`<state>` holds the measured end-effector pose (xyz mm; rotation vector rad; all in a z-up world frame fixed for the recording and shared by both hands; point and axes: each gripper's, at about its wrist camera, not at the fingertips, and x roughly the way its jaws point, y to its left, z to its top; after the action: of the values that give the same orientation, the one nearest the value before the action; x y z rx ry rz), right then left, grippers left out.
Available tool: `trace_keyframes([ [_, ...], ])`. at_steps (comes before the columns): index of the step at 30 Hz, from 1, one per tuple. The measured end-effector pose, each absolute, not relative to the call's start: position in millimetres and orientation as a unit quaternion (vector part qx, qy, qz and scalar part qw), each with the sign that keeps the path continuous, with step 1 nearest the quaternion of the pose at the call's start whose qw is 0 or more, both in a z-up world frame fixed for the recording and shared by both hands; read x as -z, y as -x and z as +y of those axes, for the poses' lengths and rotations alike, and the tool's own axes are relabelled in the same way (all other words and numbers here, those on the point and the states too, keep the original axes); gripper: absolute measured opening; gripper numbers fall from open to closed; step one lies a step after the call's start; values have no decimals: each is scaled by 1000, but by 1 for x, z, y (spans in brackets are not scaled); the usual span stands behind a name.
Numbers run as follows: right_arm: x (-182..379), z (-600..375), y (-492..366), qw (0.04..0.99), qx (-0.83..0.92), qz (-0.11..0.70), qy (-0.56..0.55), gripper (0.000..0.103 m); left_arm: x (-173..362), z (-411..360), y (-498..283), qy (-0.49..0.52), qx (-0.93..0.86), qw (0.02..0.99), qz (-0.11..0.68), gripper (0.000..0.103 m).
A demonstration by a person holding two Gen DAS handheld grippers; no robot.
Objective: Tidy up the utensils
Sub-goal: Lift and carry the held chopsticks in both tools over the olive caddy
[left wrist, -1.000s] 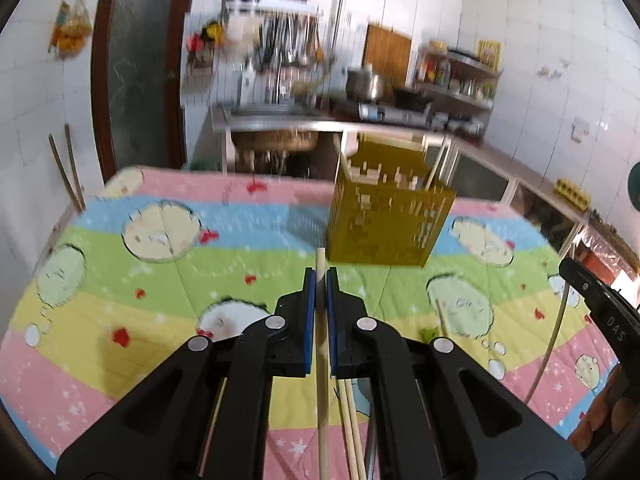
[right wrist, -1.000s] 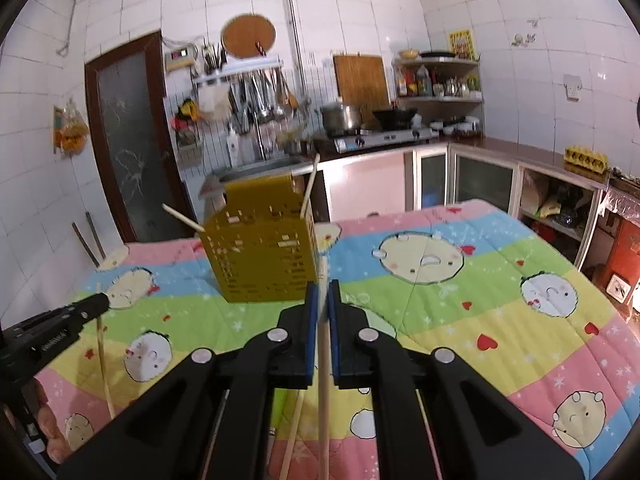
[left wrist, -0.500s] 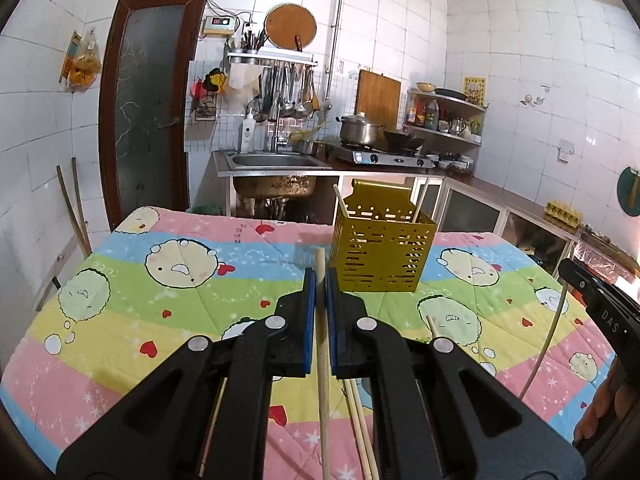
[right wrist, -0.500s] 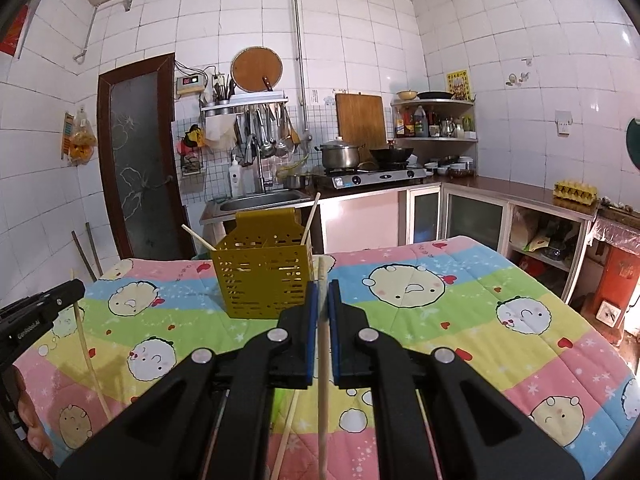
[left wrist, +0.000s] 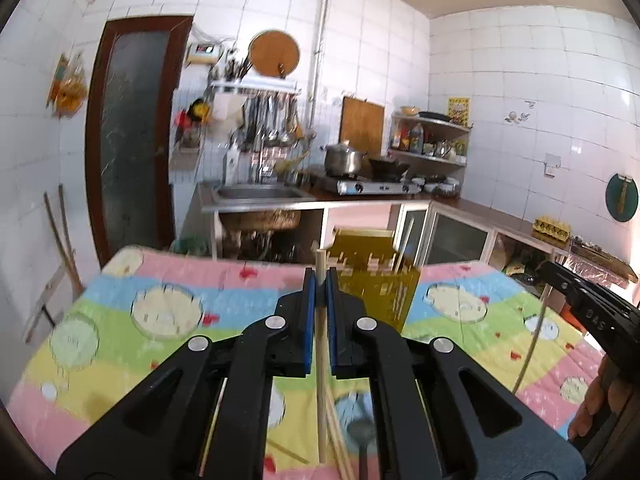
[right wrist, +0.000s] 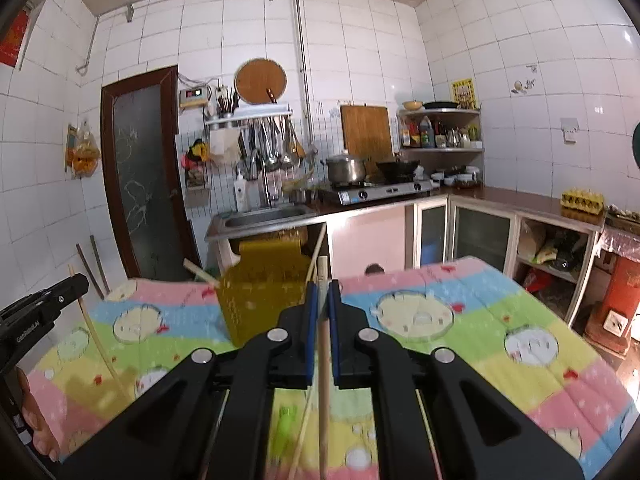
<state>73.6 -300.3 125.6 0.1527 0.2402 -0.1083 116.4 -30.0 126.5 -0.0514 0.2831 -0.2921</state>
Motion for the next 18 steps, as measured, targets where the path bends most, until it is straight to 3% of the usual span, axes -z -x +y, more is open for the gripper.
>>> trace_keyframes([
  [10, -208, -297, -175, 995, 54, 55, -59, 6, -213, -65, -202, 57, 138, 987, 67, 4],
  [18, -230, -293, -245, 996, 47, 34, -72, 6, -222, -99, -275, 46, 121, 991, 35, 4],
])
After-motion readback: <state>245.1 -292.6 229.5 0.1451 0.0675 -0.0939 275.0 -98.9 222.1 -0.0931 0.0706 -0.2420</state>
